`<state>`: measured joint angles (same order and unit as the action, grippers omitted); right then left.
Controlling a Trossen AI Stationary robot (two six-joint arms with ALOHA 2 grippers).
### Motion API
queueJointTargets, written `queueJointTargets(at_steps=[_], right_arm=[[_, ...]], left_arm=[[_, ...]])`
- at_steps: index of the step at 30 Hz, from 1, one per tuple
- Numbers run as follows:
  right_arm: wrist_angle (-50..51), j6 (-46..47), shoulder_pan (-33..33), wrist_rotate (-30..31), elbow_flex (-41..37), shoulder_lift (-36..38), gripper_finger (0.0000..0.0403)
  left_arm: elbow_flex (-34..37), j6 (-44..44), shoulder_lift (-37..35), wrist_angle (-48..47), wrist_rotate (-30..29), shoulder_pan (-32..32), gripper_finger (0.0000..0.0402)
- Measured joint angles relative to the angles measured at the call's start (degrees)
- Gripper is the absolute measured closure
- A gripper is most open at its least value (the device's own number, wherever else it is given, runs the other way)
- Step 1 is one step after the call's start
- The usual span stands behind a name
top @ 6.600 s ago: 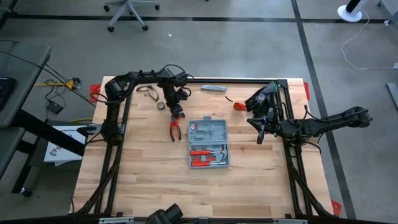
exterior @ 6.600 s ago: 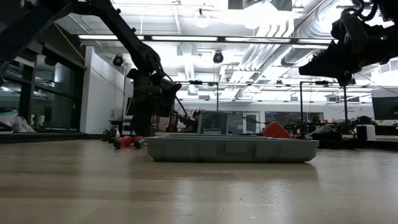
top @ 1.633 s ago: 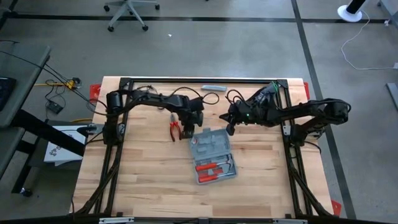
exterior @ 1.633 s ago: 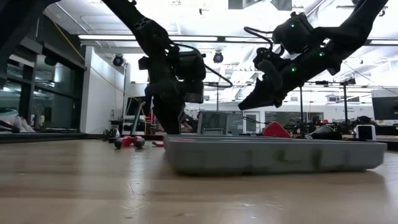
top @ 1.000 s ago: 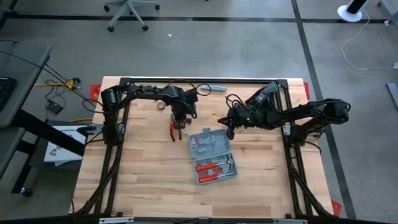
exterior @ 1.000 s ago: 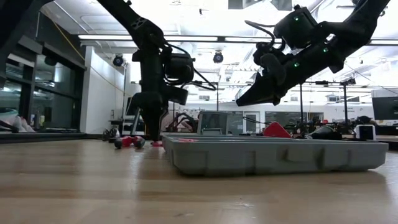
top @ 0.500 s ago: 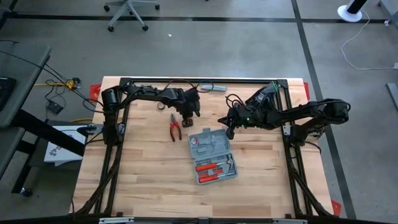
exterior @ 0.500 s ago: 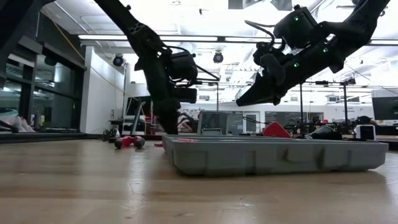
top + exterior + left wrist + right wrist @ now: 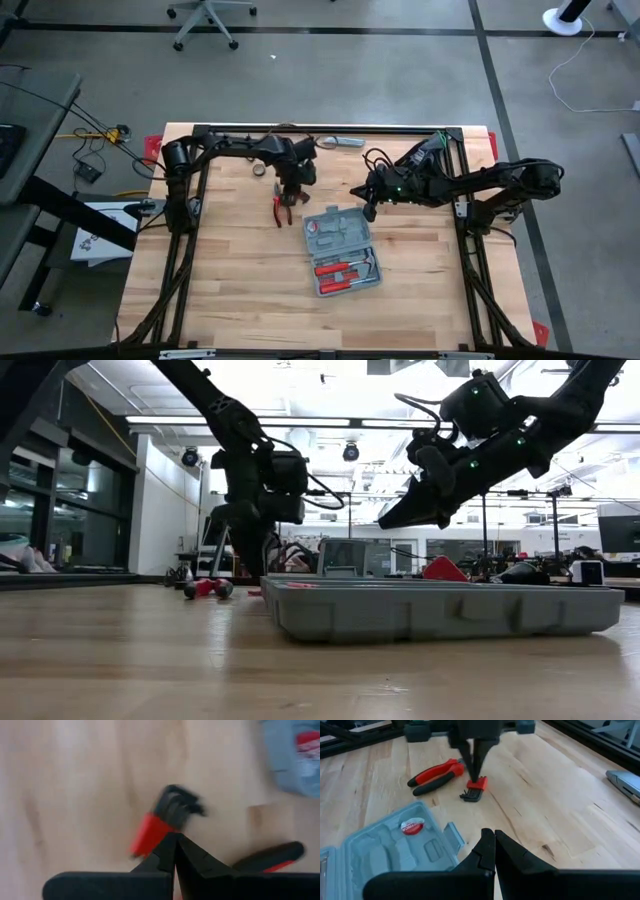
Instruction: Prefit tool cases
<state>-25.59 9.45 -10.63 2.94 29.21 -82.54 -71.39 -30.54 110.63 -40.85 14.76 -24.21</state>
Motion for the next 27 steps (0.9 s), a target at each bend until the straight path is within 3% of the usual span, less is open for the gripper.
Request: queueJointTargets(at_steps=[9, 18, 24, 27], right_arm=[[0.07, 0.12, 0.0, -0.04, 0.0, 0.0, 0.0403], [0.57, 0.14, 0.0, -0.07, 0.0, -0.02, 0.0403], [0.66, 0.14, 0.0, 0.05, 0.0, -0.02, 0.0403], [0.81, 0.7, 0.0, 0.09, 0.0, -0.02, 0.0403]], left_arm=[[0.32, 0.25, 0.48, 2.42, -0.84, 4.63, 0.0402], [0.2, 6.32, 4.19, 7.27, -2.7, 3.77, 0.0402], [-0.14, 12.07, 4.6, 17.69, -5.9, 2.13, 0.0402], [-0.11, 13.18, 4.7, 20.27, -11.69, 0.98, 0.0402]])
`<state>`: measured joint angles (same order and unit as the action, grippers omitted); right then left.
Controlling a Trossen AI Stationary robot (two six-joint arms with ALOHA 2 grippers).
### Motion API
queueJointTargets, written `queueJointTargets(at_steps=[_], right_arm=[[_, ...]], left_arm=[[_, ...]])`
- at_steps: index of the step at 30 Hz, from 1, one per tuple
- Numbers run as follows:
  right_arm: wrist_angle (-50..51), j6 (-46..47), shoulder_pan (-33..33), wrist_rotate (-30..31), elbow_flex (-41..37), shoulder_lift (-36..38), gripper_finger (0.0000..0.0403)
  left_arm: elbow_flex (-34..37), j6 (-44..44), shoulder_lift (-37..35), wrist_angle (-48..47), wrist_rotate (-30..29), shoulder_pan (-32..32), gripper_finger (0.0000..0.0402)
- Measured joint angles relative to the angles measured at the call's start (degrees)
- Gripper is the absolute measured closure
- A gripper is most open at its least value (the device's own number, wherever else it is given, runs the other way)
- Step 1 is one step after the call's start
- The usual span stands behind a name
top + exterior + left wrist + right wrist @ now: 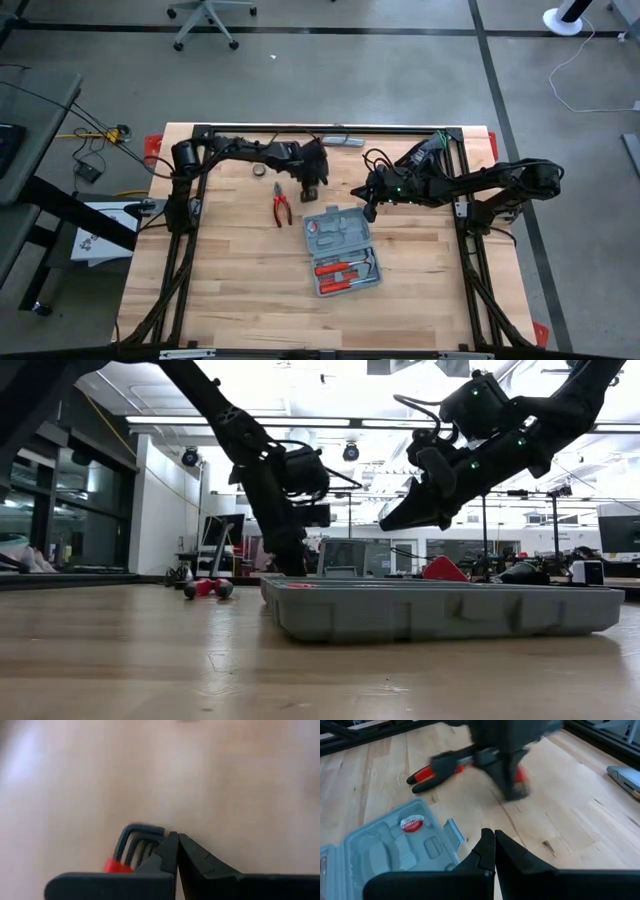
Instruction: Prefit tool cases
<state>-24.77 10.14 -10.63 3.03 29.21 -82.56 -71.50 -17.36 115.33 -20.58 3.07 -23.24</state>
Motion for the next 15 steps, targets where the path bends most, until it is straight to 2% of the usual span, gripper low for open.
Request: queueJointTargets(at_steps=[2, 4, 15], right_arm=[[0.26, 0.12, 0.0, 0.02, 0.0, 0.0, 0.0403], [0.52, 0.12, 0.0, 0.07, 0.0, 0.0, 0.0403], [0.96, 0.12, 0.02, 0.66, 0.0, 0.0, 0.0403]], left_arm=[[0.0, 1.74, 0.02, 1.2, -4.29, -0.99, 0.0402], [0.04, 2.95, 0.08, 1.95, -4.67, -1.8, 0.0402], [0.11, 3.0, -0.14, 1.94, 8.42, -2.74, 0.0402]])
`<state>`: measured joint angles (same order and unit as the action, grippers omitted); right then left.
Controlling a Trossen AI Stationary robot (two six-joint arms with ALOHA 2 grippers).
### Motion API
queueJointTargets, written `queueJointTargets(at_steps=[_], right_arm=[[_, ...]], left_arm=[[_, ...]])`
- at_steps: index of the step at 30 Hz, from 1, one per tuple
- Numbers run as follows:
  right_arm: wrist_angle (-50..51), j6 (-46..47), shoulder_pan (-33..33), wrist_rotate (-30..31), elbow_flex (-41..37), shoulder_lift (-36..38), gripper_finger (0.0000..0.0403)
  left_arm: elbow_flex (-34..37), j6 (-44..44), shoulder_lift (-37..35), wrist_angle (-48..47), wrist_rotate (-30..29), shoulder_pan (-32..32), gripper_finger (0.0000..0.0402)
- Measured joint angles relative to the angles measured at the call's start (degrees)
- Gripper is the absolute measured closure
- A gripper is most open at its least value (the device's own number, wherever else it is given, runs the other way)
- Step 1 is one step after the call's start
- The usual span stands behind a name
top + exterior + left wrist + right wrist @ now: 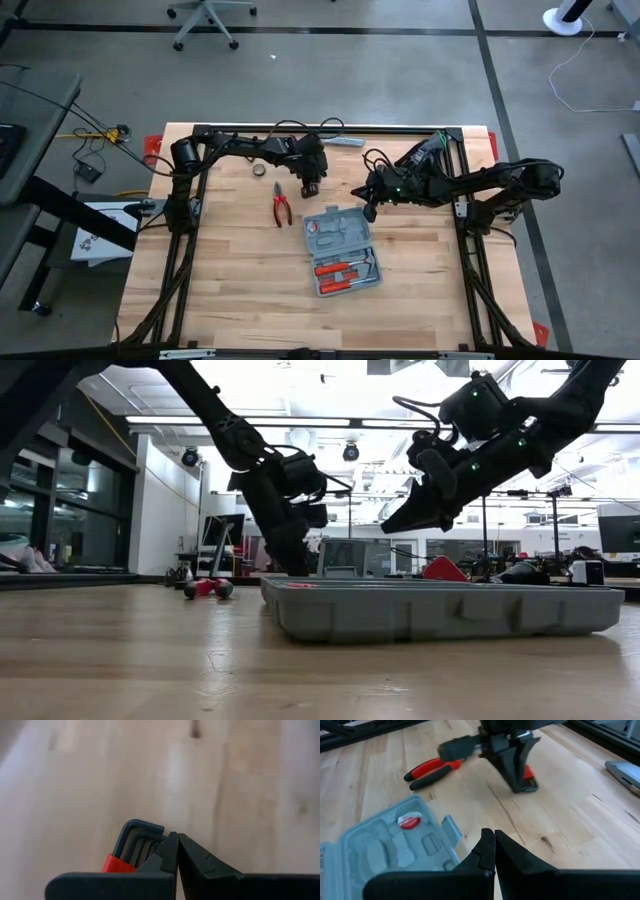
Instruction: Prefit tool cases
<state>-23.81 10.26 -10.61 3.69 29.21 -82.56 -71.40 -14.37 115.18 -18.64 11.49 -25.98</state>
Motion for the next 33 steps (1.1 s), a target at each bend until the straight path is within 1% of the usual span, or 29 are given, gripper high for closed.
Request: queueJointTargets(at_steps=[2, 5, 8, 12, 14, 17, 20, 24, 27, 30, 33], right_arm=[[0.45, 0.0, 0.0, 0.63, 0.0, 0.0, 0.0403], [0.88, 0.02, 0.0, 0.78, 0.0, 0.0, 0.0403], [0.87, 0.15, 0.0, 0.87, 0.0, 0.0, 0.0403], [0.9, 0.17, 0.0, 1.43, 0.0, 0.0, 0.0403], [0.94, 0.17, 0.0, 1.42, 0.0, 0.0, 0.0403], [1.44, 0.2, 0.06, 1.41, 0.0, 0.0, 0.0403], [1.96, 0.19, 0.04, 0.93, 0.0, 0.0, 0.0403], [-0.04, -0.16, -0.15, 0.21, 0.0, -0.52, 0.0403], [-4.29, -0.22, -2.22, -2.11, 0.89, -3.57, 0.0403], [-2.62, -0.58, -4.47, -6.39, 5.48, -9.06, 0.0403], [2.95, -3.06, -5.32, -8.52, 11.59, -15.27, 0.0403]], left_arm=[[0.0, -0.35, -0.29, 0.08, 1.43, 0.0, 0.0402], [-0.07, -1.01, -1.25, 1.19, 1.4, -0.13, 0.0402], [-0.15, -0.38, -2.04, 2.72, -1.26, -0.44, 0.0402], [-0.15, -0.28, -2.56, 3.01, -1.84, -0.83, 0.0398], [-0.16, -0.45, -2.63, 2.37, -4.16, -0.9, 0.0391], [-0.16, -3.19, -2.63, -0.42, -8.56, -1.54, 0.038], [0.42, -4.77, -2.53, -0.52, -9.85, -2.91, 0.0375], [0.92, -4.5, -2.48, -0.4, -9.67, -4.67, 0.0374], [0.92, -3.81, -2.48, -0.97, -7.95, -5.66, 0.0374], [0.98, -3.31, -2.48, -1.96, -5.38, -6.01, 0.0374], [0.96, -3.19, -2.48, -2.68, -0.89, -5.95, 0.0374]])
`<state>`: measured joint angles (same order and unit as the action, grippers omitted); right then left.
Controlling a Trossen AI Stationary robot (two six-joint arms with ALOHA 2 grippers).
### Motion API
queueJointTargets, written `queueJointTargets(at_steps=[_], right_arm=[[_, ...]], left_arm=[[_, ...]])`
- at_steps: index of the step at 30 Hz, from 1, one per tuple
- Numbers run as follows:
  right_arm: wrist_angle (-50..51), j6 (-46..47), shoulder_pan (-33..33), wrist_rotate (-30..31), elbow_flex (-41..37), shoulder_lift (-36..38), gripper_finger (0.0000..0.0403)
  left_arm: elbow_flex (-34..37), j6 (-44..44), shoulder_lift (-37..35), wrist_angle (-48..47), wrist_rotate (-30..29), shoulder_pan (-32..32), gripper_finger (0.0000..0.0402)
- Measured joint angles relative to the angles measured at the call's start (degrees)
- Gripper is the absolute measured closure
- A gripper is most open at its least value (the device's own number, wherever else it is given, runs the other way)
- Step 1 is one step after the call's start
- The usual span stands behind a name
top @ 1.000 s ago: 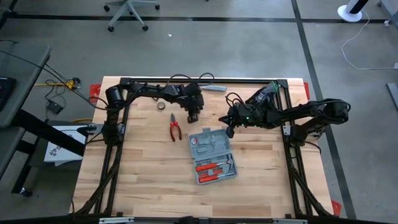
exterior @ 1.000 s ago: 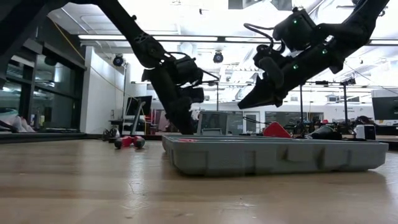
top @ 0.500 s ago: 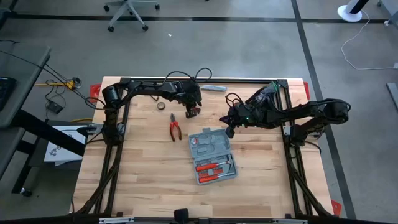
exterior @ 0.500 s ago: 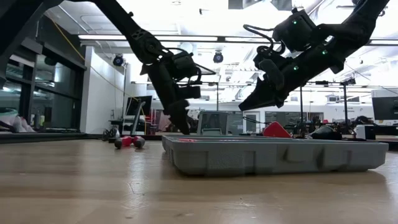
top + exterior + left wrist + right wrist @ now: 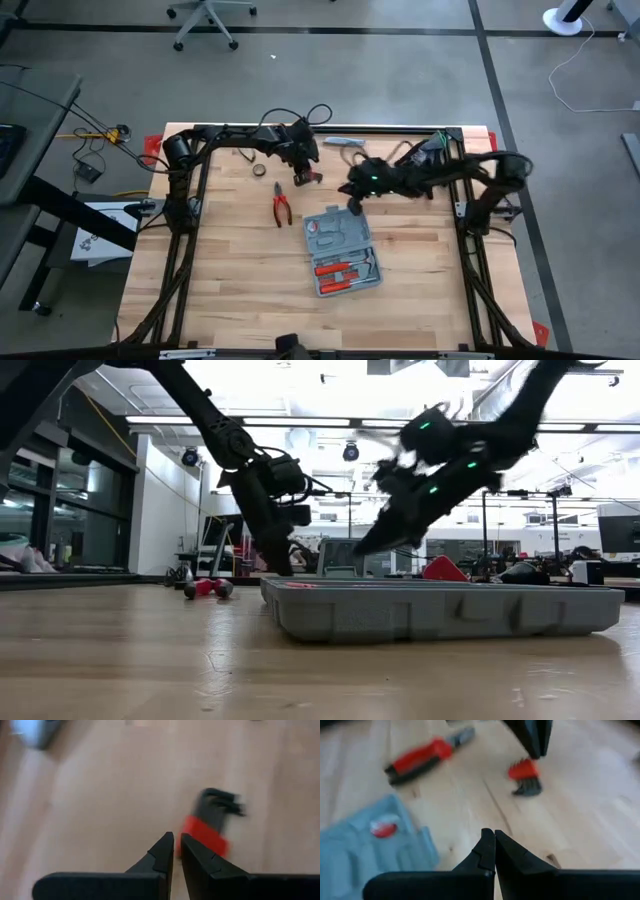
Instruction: Prefit tool cases
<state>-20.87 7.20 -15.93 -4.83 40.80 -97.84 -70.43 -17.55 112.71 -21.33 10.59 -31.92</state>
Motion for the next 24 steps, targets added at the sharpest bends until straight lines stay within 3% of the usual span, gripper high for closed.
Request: queueJointTargets(at_steps=[4, 12, 15, 24], right_arm=[[5.21, -2.41, -0.62, -1.96, 7.74, -6.98, 0.0403], [12.85, -5.1, -1.66, -5.37, 18.4, -13.91, 0.0403], [16.48, -6.07, -2.15, -5.54, 19.98, -14.96, 0.0403], [15.25, -5.73, -3.97, -8.18, 20.28, -17.1, 0.0403]], left_arm=[[0.0, 1.02, 0.91, -0.86, 4.17, 0.59, 0.0374], [0.65, 1.97, 2.16, -1.2, 5.67, 1.38, 0.0374], [0.74, 3.75, 2.14, -0.8, 8.46, 1.41, 0.0374], [0.85, 6.0, 2.32, 1.59, 8.6, 2.11, 0.0374]])
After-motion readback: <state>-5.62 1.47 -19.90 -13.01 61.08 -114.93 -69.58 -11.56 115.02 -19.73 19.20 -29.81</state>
